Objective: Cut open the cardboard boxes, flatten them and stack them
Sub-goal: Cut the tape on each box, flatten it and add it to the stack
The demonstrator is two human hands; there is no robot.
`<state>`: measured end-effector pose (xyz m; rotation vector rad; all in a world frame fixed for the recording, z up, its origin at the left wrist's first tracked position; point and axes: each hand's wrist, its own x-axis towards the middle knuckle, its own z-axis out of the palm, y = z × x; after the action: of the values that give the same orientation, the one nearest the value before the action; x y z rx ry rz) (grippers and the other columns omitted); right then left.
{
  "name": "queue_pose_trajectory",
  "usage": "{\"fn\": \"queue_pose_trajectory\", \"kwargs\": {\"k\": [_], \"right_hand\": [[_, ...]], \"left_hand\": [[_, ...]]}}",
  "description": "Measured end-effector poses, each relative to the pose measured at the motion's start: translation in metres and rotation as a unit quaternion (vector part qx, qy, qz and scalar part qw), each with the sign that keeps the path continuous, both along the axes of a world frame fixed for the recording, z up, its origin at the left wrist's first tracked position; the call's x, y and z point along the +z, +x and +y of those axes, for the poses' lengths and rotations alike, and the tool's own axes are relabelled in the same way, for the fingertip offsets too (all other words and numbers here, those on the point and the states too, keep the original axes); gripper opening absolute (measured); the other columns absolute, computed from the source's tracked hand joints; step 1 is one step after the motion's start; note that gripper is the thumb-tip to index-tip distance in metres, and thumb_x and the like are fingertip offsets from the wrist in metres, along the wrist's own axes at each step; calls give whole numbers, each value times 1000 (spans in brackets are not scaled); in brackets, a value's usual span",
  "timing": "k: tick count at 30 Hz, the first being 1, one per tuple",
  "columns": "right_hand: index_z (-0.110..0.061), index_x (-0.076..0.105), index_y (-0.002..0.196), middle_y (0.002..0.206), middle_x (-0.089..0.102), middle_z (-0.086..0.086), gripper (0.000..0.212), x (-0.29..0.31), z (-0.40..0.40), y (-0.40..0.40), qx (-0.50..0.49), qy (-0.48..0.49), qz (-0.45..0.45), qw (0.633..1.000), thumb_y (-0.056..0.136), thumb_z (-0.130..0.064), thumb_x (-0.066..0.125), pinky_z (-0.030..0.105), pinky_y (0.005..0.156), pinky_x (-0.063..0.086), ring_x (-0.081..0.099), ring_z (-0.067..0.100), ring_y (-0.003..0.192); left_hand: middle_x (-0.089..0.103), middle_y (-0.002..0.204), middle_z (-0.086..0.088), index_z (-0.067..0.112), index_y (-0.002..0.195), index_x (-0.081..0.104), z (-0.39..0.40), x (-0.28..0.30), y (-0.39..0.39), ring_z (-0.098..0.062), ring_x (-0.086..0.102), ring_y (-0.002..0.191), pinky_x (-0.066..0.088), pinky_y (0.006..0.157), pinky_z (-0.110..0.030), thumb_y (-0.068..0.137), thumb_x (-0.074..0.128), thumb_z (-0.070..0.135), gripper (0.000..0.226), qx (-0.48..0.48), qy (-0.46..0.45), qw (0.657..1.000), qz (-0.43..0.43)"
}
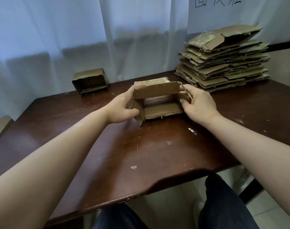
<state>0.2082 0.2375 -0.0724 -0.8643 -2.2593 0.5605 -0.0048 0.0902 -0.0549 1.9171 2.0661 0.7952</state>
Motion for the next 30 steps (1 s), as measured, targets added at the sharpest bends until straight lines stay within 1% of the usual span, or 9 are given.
{"fn": "queue_pose_trajectory", "kwargs": {"k": [4, 9, 13, 15, 17, 20, 23, 26, 30], "right_hand": [[-40, 59, 123, 118, 67, -4, 41, 2, -5, -1, 18, 30, -70, 997, 87, -21, 58, 33, 88, 44, 58, 27, 112], [-34, 64, 119, 120, 64, 0, 37, 6, -15, -5, 53, 17, -233, 971, 83, -34, 56, 34, 88, 46, 58, 28, 108], [-26, 71, 102, 107, 66, -1, 32, 6, -8, -7, 51, -42, -205, 977, 86, -42, 50, 37, 85, 50, 59, 24, 95], [-23, 72, 97, 96, 67, -3, 32, 8, -4, -11, 51, -43, -204, 977, 88, -43, 49, 35, 79, 49, 60, 22, 88], [-20, 73, 86, 84, 66, -3, 31, 13, -1, -16, 50, -43, -197, 978, 89, -42, 51, 33, 72, 47, 59, 21, 84], [-16, 70, 75, 77, 66, -2, 29, 19, 4, -25, 53, -15, -164, 985, 89, -35, 53, 36, 74, 49, 60, 22, 82], [-11, 69, 82, 83, 66, 6, 22, 25, 12, -33, 32, 15, -107, 994, 91, -25, 54, 33, 71, 45, 59, 26, 84], [-6, 61, 81, 94, 62, 16, 27, 27, 23, -44, 7, 47, -120, 992, 97, -22, 47, 33, 69, 38, 56, 34, 87], [-5, 59, 117, 131, 48, 18, 32, 18, 31, -62, 31, 80, -194, 977, 101, -22, 37, 41, 94, 41, 46, 36, 120]], "left_hand": [[32, 155, 2, 41, 140, 41, -12, -4, -11, -10, 20, 146, 17, 119, -30, 78, 56, 28, 65, 13, -28, 997, 75], [22, 159, 0, 40, 146, 34, -28, -18, -17, -12, 12, 147, 13, 121, -37, 79, 41, 67, 72, 16, -153, 974, 166], [25, 157, 4, 39, 142, 43, -31, -14, -10, -9, 14, 147, 14, 121, -36, 59, 33, 94, 100, 37, -171, 982, 77], [50, 144, 3, 32, 128, 62, -24, -3, -3, -14, 40, 136, 30, 112, -32, 65, 26, 93, 94, 94, -160, 982, 20], [70, 107, 0, 24, 101, 75, -9, 8, 7, -16, 61, 103, 44, 92, -31, 82, 22, 82, 80, 149, -148, 976, 49], [63, 77, -2, 12, 78, 68, 18, 12, 22, -21, 62, 82, 49, 72, -34, 97, 35, 58, 60, 195, -106, 958, 183], [54, 111, -10, 9, 110, 61, 36, 4, 30, -28, 53, 107, 46, 88, -36, 95, 45, 55, 51, 225, -72, 956, 176], [21, 153, -18, 13, 147, 29, 45, -3, 34, -37, 17, 143, 25, 114, -52, 87, 52, 61, 80, 199, -155, 958, 135], [9, 160, -13, 19, 150, 21, 55, -6, 29, -35, 2, 147, 14, 114, -62, 84, 57, 59, 85, 196, -206, 951, 124]]}}
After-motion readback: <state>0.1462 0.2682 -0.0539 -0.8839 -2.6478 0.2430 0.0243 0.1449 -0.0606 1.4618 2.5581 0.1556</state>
